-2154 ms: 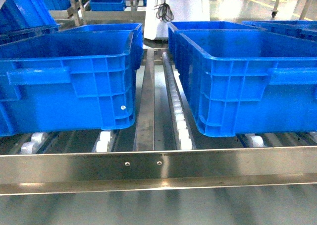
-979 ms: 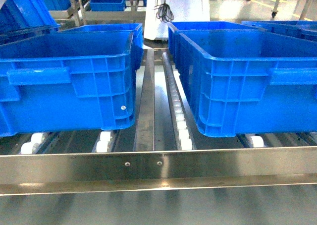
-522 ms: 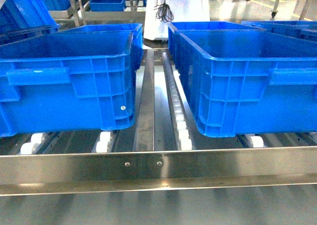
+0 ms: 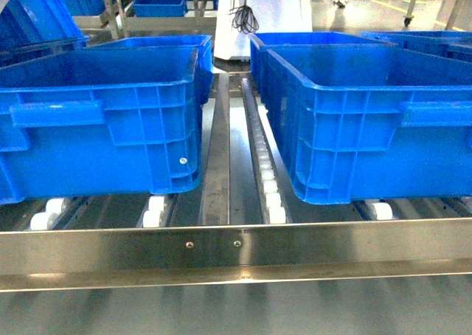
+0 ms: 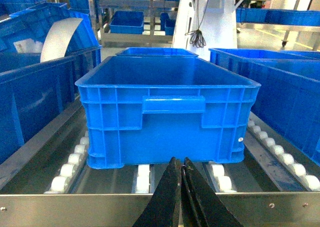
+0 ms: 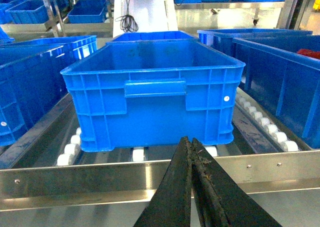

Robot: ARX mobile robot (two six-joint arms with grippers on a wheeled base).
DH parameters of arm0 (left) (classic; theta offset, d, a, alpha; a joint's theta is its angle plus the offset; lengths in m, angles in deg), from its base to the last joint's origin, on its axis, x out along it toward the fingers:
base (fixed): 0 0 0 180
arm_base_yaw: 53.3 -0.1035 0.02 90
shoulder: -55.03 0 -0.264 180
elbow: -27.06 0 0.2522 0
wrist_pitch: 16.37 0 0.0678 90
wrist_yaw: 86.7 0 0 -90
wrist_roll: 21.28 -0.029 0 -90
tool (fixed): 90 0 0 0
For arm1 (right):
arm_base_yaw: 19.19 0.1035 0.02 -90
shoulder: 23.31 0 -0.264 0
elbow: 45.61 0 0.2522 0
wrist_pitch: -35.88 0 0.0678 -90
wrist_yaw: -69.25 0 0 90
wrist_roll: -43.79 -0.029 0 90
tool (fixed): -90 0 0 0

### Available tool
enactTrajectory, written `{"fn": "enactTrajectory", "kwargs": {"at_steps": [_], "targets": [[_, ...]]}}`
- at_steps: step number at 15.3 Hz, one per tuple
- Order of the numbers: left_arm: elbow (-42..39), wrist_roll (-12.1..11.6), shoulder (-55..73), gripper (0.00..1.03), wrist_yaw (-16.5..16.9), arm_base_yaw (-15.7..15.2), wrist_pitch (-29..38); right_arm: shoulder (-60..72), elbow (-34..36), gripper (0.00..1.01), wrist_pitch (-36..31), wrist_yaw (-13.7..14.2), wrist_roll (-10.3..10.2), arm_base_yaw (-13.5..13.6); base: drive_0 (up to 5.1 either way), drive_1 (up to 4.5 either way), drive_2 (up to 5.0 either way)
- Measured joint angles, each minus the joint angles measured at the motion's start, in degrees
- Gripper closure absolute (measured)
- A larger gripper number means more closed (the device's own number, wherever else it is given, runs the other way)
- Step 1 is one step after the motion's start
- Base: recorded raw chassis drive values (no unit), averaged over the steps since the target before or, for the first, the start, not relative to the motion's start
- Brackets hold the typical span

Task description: Sort blue parts and orange caps into right shelf containers

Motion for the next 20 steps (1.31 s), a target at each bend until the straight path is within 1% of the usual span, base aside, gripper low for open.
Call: {"fn": "enactTrajectory", "kwargs": {"at_steps": [1, 2, 5, 6, 7, 8, 9, 11, 12, 13, 15, 16, 17, 20], "targets": [[0.0, 0.0, -1.33, 1.01, 0.02, 0.0, -1.27, -4.13, -0.02, 0.99, 6.56, 0.02, 0.0, -0.02, 0.0, 0.0, 0.0], [0.0, 0.0, -2.54, 1.01, 0.04, 0.0, -2.36, -9.75, -0.02, 0.99, 9.86, -0.13, -0.02, -0.02, 0.0, 0.0, 0.0], [0.0, 0.02, -4.96, 1.01, 0.0, 0.0, -4.85, -9.7, -0.02, 0.99, 10.01, -0.17, -0.02, 0.0, 0.0, 0.0, 0.0], [0.02, 0.0, -10.08, 1.01, 0.13, 0.0, -12.96, -9.68, -0.02, 0.99, 10.16, -0.17, -0.02, 0.0, 0.0, 0.0, 0.0], [0.02, 0.09, -14.47, 1.01, -0.13, 0.0, -15.04, -9.68, -0.02, 0.99, 10.14, -0.15, -0.02, 0.0, 0.0, 0.0, 0.0], [0.04, 0.11, -14.38, 0.92, -0.11, 0.02, -14.99, -9.68, -0.02, 0.89, 10.08, -0.15, 0.0, 0.0, 0.0, 0.0, 0.0], [0.02, 0.11, -14.38, 0.77, -0.02, 0.02, -15.32, -9.68, -0.02, 0.73, 10.12, -0.13, -0.02, 0.0, 0.0, 0.0, 0.0], [0.02, 0.11, -14.4, 0.57, 0.0, 0.02, -15.19, -9.68, -0.02, 0.53, 10.19, -0.13, -0.02, 0.0, 0.0, 0.0, 0.0], [0.02, 0.11, -14.4, 0.45, 0.0, 0.02, -15.17, -9.68, -0.02, 0.4, 10.19, -0.13, -0.02, 0.0, 0.0, 0.0, 0.0], [0.02, 0.11, -14.4, 0.36, 0.0, 0.02, -15.15, -9.68, -0.02, 0.31, 10.16, -0.13, -0.02, 0.0, 0.0, 0.0, 0.0], [0.02, 0.11, -14.38, 0.14, 0.0, 0.02, -15.17, -9.68, -0.02, 0.09, 10.19, -0.13, -0.02, 0.0, 0.0, 0.0, 0.0], [0.02, 0.02, -14.38, 0.03, 0.0, 0.02, -15.17, -9.68, -0.02, 0.01, 10.16, -0.13, -0.11, 0.0, 0.0, 0.0, 0.0], [0.02, 0.04, -14.38, 0.05, 0.0, 0.02, -15.17, -9.68, -0.02, 0.04, 10.19, -0.13, -0.09, 0.0, 0.0, 0.0, 0.0], [0.02, 0.09, -14.4, 0.05, 0.0, 0.02, -15.17, -9.68, -0.02, 0.03, 10.19, -0.13, -0.2, 0.0, 0.0, 0.0, 0.0]]}}
